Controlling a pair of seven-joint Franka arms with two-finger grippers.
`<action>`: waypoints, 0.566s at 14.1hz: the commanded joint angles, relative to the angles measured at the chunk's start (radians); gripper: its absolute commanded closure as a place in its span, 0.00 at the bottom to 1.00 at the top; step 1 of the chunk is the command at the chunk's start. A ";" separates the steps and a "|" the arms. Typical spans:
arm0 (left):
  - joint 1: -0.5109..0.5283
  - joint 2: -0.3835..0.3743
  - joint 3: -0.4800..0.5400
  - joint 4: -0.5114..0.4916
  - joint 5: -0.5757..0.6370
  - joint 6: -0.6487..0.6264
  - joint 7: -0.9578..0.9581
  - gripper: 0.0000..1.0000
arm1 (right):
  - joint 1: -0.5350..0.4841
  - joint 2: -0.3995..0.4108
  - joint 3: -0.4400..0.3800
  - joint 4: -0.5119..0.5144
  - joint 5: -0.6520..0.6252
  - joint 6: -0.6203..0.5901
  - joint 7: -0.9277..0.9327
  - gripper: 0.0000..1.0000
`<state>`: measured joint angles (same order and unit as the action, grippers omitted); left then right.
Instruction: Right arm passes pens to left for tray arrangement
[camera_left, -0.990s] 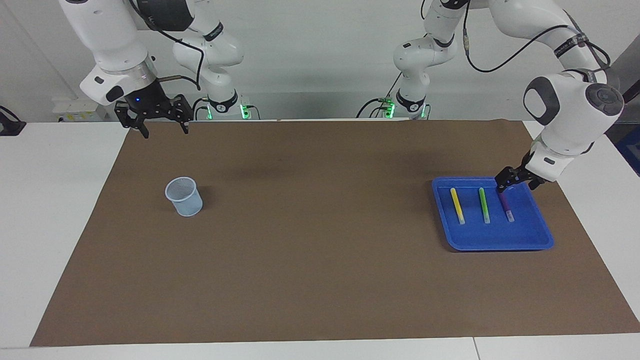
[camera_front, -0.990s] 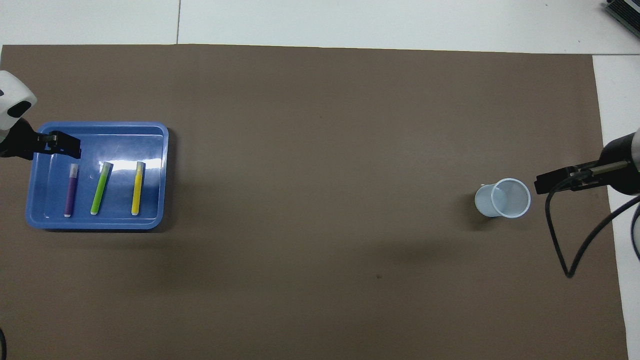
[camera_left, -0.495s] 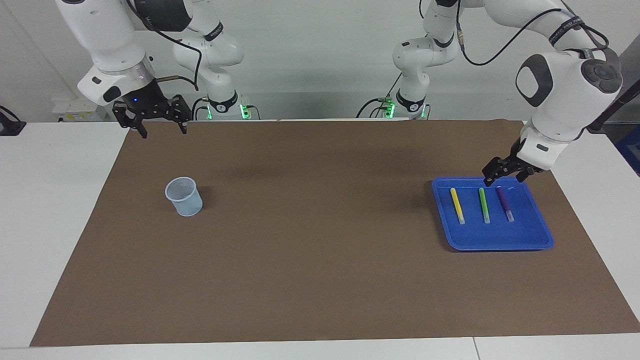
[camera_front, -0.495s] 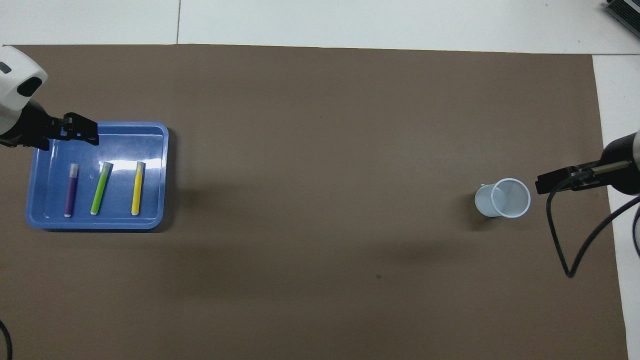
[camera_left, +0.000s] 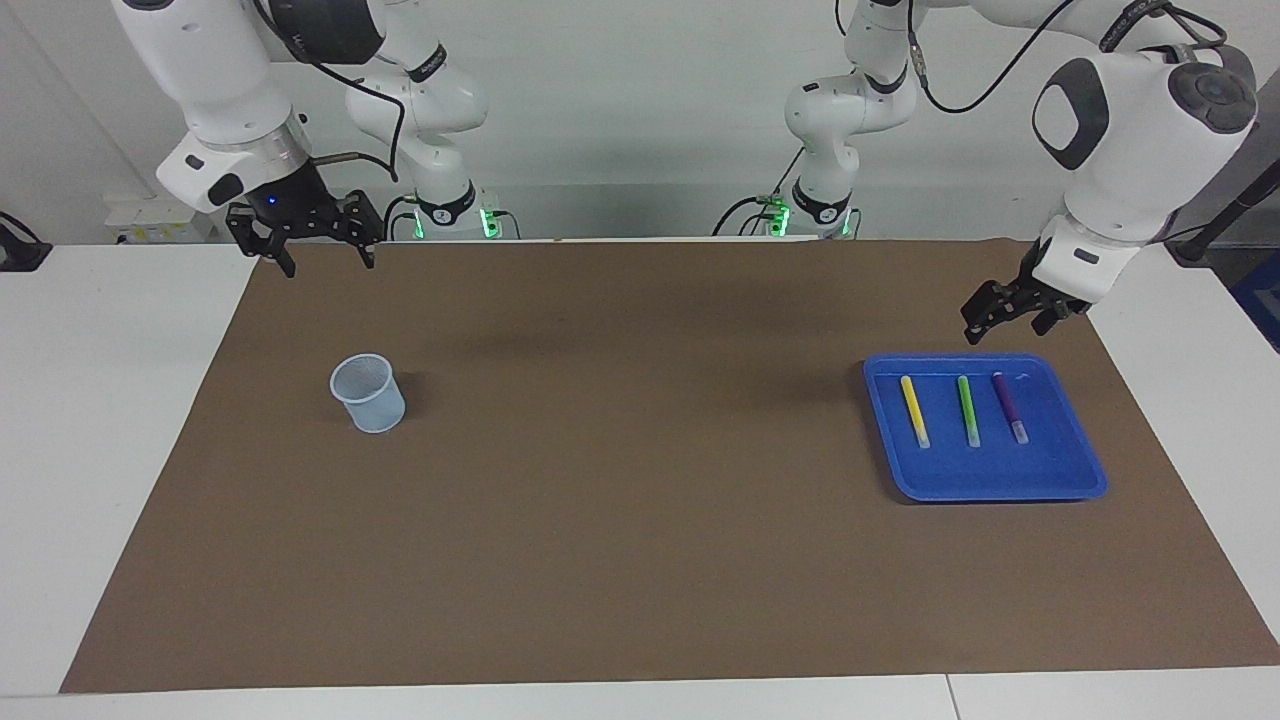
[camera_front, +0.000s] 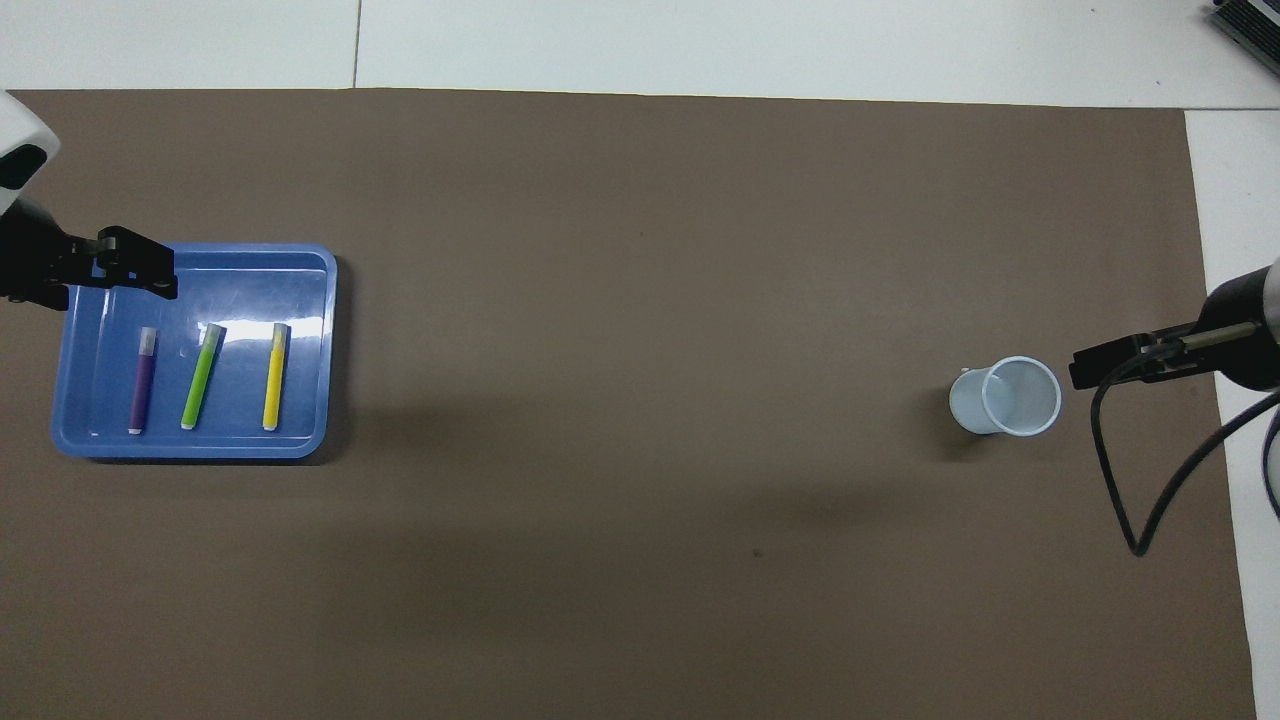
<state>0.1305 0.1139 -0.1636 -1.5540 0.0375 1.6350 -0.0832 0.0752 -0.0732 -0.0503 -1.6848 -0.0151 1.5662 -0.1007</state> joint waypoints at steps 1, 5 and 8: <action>-0.019 -0.063 0.012 -0.001 -0.004 -0.066 -0.007 0.00 | 0.005 -0.022 -0.011 -0.015 0.021 -0.002 0.004 0.00; -0.019 -0.117 0.012 -0.008 -0.007 -0.122 -0.007 0.00 | 0.003 -0.022 -0.011 -0.015 0.021 -0.002 0.004 0.00; -0.017 -0.137 0.013 -0.015 -0.010 -0.130 -0.004 0.00 | 0.003 -0.022 -0.011 -0.015 0.021 -0.002 0.004 0.00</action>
<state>0.1243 -0.0021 -0.1638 -1.5517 0.0375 1.5180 -0.0832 0.0751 -0.0767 -0.0522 -1.6848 -0.0151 1.5662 -0.1007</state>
